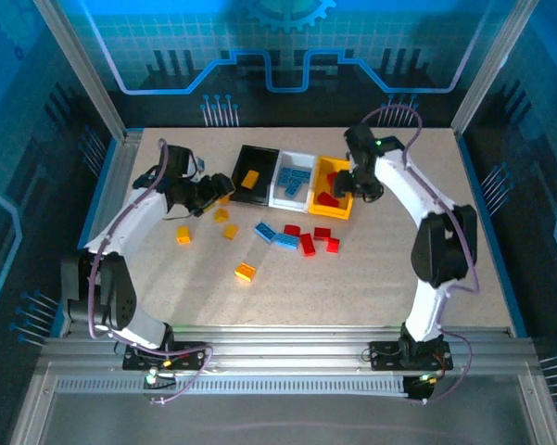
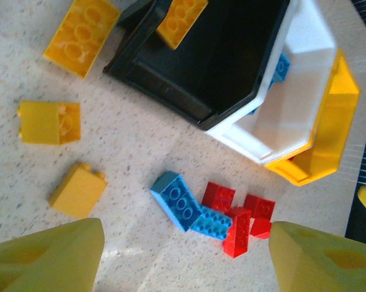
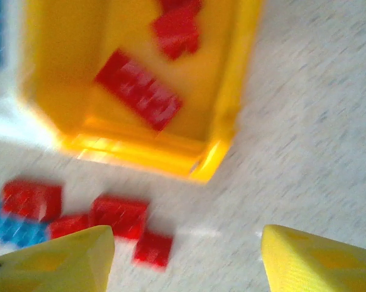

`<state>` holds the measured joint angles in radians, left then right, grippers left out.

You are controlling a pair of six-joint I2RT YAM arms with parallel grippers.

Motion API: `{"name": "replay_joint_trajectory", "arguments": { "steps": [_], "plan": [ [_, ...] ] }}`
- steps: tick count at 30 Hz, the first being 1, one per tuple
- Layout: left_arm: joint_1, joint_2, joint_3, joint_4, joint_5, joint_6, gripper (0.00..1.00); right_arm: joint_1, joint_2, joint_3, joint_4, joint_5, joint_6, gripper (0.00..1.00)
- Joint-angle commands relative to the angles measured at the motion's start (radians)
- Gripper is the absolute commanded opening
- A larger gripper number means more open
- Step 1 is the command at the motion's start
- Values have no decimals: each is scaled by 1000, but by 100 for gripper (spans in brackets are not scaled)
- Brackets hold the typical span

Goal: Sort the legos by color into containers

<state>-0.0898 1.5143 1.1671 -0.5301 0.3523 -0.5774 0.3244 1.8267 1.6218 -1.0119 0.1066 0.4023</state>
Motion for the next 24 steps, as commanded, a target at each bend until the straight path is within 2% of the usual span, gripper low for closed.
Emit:
{"name": "replay_joint_trajectory", "arguments": {
  "steps": [1,5,10,16,24],
  "plan": [
    [-15,-70,-58,11,-9,-12,74,67,-60,-151,-16,-33,68,67],
    [-29,-124,-129,10,-10,-22,79,126,-77,-273,36,-47,116,67],
    [-28,-213,-194,-16,-32,-26,99,145,-41,-333,98,-38,136,67],
    [-25,-263,-207,-74,-44,3,99,145,29,-321,132,-42,127,64],
    [-13,-281,-228,-69,-45,-16,99,143,113,-274,144,-52,124,59]
  ]
}}
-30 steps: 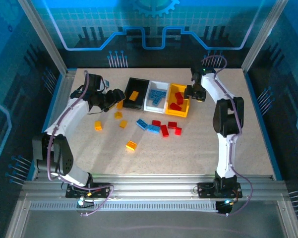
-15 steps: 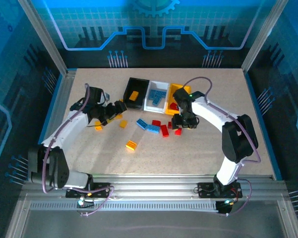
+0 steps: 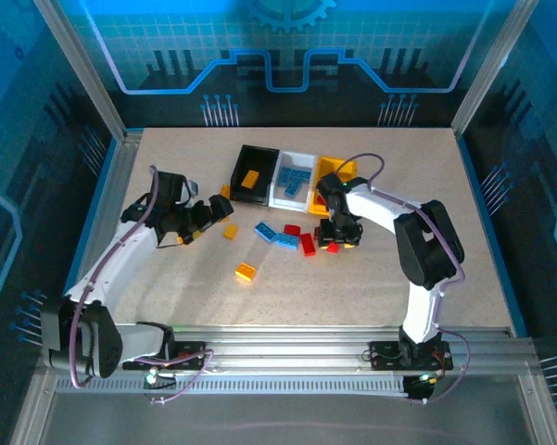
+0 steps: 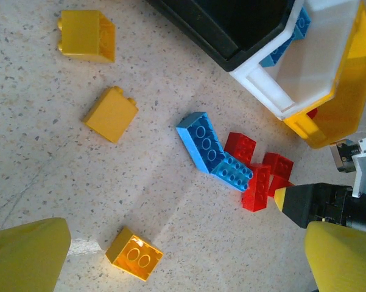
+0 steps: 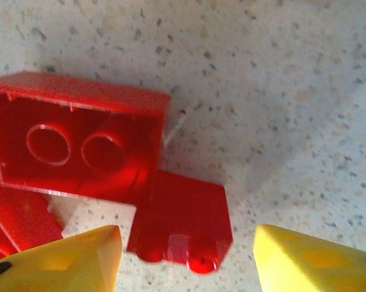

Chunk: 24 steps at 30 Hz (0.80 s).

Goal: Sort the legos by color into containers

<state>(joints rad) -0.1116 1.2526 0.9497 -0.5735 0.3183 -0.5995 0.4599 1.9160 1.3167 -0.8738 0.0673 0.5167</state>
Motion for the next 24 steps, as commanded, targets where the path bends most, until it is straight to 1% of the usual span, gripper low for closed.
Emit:
{"name": "replay_joint_trajectory", "arguments": {
  "steps": [1,3,9,13,19,24],
  "plan": [
    [11,-18,-13,-22,-12,2,99,7,29,33,8,-12,8,57],
    [14,-18,-15,-15,-9,-4,99,2,37,28,13,-10,7,54],
    [16,-6,-20,4,-6,-11,99,-4,8,14,1,3,-8,33],
    [16,5,-20,19,-2,-14,99,-4,-63,18,-37,6,-14,27],
    [15,25,-24,46,10,-19,99,-30,-192,90,-108,-38,-6,26],
    [11,40,-25,51,20,-22,99,-57,-195,250,-113,-141,-4,26]
  ]
}}
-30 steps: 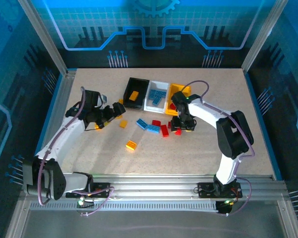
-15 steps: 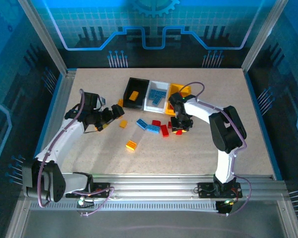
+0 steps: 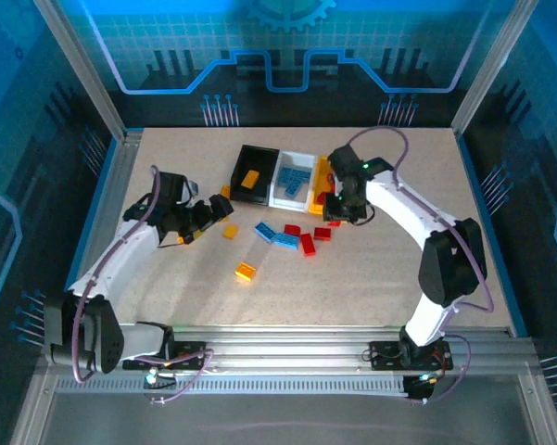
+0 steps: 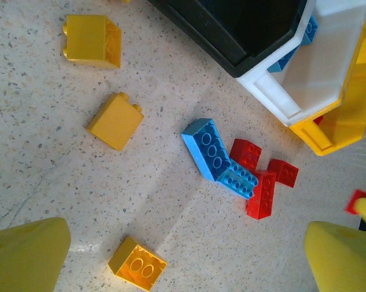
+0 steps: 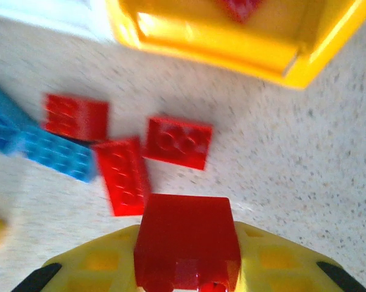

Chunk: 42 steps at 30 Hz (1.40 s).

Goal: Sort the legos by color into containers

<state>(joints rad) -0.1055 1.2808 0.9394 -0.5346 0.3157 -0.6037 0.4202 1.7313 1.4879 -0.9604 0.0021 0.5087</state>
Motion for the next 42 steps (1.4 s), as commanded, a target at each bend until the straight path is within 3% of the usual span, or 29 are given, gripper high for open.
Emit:
{"name": "replay_joint_trajectory", "arguments": {
  "steps": [1,7,17,22,27,33,38,42],
  "plan": [
    [4,12,-14,10,25,-18,99,-24,2,108,-28,-76,7,26],
    [-20,33,9,-71,18,29,99,-89,184,318,-68,-39,4,26],
    [-177,115,69,-265,-106,133,99,-140,468,570,-107,9,-18,29],
    [-212,124,56,-294,-150,135,99,-147,516,602,-121,8,-33,40],
    [-213,137,29,-263,-103,106,99,-142,472,580,-117,11,-29,53],
    [-267,181,50,-247,-94,149,96,-96,325,446,-104,20,-39,61],
    [-392,291,140,-326,-217,311,95,-52,159,219,-39,-14,8,63],
    [-432,356,168,-328,-278,379,95,-19,40,71,-18,-26,36,64]
  ]
}}
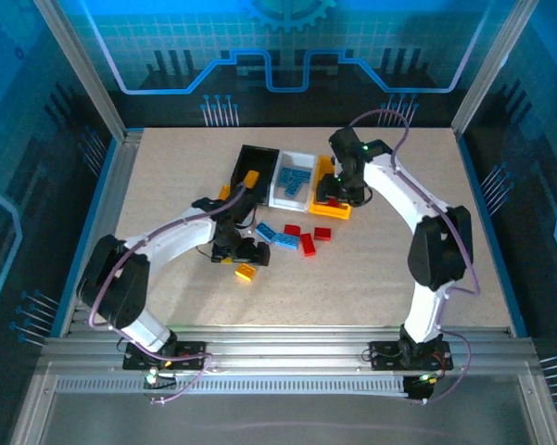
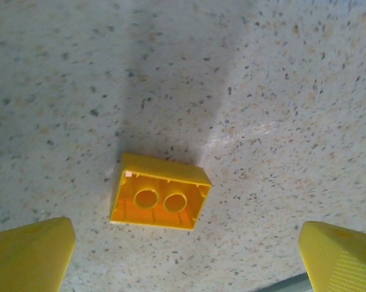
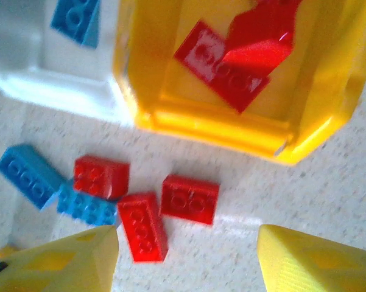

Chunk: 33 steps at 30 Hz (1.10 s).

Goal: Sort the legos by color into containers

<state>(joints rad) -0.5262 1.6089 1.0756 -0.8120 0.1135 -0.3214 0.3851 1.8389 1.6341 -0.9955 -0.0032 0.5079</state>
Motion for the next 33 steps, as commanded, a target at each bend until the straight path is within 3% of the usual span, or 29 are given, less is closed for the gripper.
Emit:
{"name": "replay_joint_trajectory", "arguments": {
  "steps": [1,6,12,21,28,33],
  "plan": [
    [-13,36,33,-46,-79,103,94,19,-93,-105,23,-29,44,64],
    [-32,74,37,-16,-86,126,90,27,-219,-264,53,-57,90,64],
    [-79,127,30,5,-98,129,85,54,-266,-346,58,-44,99,64],
    [-87,136,2,19,-101,114,79,140,-115,-300,53,-60,-19,65],
    [-87,179,-8,42,-93,103,65,152,-63,-273,67,-70,-29,65],
    [-87,177,-20,38,-95,96,64,166,-15,-250,73,-73,-48,65]
  ]
}}
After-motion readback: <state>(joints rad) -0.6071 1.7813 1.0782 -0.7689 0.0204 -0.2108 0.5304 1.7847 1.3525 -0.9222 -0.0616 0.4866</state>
